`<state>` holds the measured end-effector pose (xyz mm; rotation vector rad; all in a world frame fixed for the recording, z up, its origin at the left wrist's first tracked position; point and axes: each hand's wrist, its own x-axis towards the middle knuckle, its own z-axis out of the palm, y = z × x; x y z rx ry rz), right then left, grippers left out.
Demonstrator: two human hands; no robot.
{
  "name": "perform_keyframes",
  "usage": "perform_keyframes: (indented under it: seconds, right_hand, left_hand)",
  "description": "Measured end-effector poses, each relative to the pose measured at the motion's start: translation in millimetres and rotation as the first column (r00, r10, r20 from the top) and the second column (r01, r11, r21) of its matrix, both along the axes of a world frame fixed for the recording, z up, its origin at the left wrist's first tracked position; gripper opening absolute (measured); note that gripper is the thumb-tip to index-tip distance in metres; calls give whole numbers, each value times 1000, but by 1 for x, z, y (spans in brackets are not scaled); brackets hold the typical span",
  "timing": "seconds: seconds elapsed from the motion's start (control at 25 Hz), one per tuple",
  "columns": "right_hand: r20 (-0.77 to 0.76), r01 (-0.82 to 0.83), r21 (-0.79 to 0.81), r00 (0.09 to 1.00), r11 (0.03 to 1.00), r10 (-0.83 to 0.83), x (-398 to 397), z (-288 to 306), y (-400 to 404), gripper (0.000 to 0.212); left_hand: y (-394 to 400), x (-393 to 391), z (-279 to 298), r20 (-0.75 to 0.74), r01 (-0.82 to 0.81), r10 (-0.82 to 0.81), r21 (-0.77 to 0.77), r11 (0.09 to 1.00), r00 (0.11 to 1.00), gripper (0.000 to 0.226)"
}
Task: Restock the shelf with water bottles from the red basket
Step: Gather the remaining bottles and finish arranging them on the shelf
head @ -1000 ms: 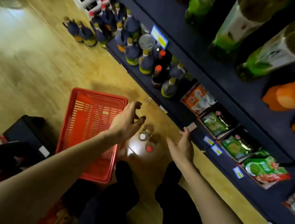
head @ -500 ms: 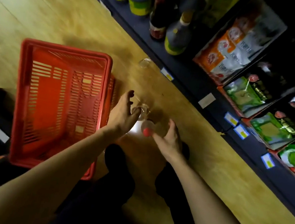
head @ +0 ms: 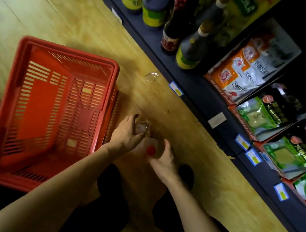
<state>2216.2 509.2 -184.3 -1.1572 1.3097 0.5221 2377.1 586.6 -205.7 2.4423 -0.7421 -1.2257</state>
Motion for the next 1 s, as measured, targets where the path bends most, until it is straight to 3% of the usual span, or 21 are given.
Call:
perform_keyframes:
  seconds: [0.2, 0.4, 0.52, 0.68, 0.8, 0.88, 1.0]
  right_hand:
    - [16, -85, -79, 996, 993, 86, -3, -19, 16, 112]
    - [-9, -144, -191, 989, 971, 146, -3, -44, 28, 103]
    - [4, -110, -219, 994, 969, 113, -4, -61, 27, 95]
    - [17, -145, -253, 988, 957, 154, -7, -78, 20, 85]
    - [-2, -121, -253, 992, 960, 125, -11, -76, 2, 74]
    - [-9, -67, -248, 998, 966, 66, -10, -62, -13, 64]
    - [-5, -71, -243, 997, 967, 72, -6, -42, -33, 67]
  left_hand:
    - [7, -5, -17, -107, -24, 27, 33, 999, 994, 70]
    - [7, -4, -45, -119, 13, -10, 25, 1000, 993, 82]
    - [3, -3, -60, -120, -15, 7, -65, 998, 993, 90]
    - [1, -4, -71, -72, -83, 67, -251, 964, 995, 67]
    - [0, -1, -69, -59, -75, 62, -262, 962, 996, 48]
    - [3, 2, -63, -12, -77, 76, -240, 968, 997, 53]
    - [-4, 7, -29, 41, -94, 102, -162, 982, 994, 60]
